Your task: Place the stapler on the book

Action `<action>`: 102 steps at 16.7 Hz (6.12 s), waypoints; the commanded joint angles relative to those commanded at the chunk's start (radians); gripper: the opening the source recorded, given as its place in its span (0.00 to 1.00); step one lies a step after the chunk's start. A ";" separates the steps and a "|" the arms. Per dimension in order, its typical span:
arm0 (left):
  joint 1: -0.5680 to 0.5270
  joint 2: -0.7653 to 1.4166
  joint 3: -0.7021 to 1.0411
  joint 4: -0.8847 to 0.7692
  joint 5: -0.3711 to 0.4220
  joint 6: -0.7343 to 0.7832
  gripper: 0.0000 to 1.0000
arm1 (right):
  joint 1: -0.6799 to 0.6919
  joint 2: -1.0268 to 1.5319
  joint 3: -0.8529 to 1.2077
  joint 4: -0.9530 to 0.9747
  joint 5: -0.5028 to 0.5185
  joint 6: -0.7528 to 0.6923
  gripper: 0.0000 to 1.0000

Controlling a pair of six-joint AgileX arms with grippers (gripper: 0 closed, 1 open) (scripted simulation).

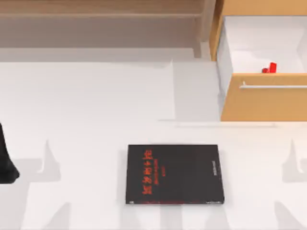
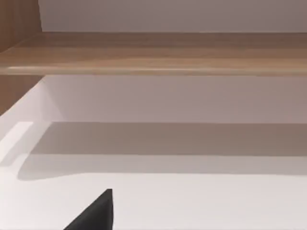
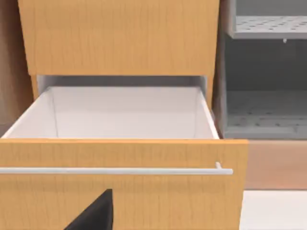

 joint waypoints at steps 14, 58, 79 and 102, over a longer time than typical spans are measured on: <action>0.000 0.000 0.000 0.000 0.000 0.000 1.00 | 0.061 0.803 0.775 -0.488 0.015 0.149 1.00; 0.000 0.000 0.000 0.000 0.000 0.000 1.00 | 0.140 2.475 2.122 -1.126 0.043 0.404 1.00; 0.000 0.000 0.000 0.000 0.000 0.000 1.00 | 0.140 2.475 2.122 -1.126 0.043 0.404 0.00; 0.000 0.000 0.000 0.000 0.000 0.000 1.00 | 0.426 1.997 1.928 -1.028 0.006 0.811 0.00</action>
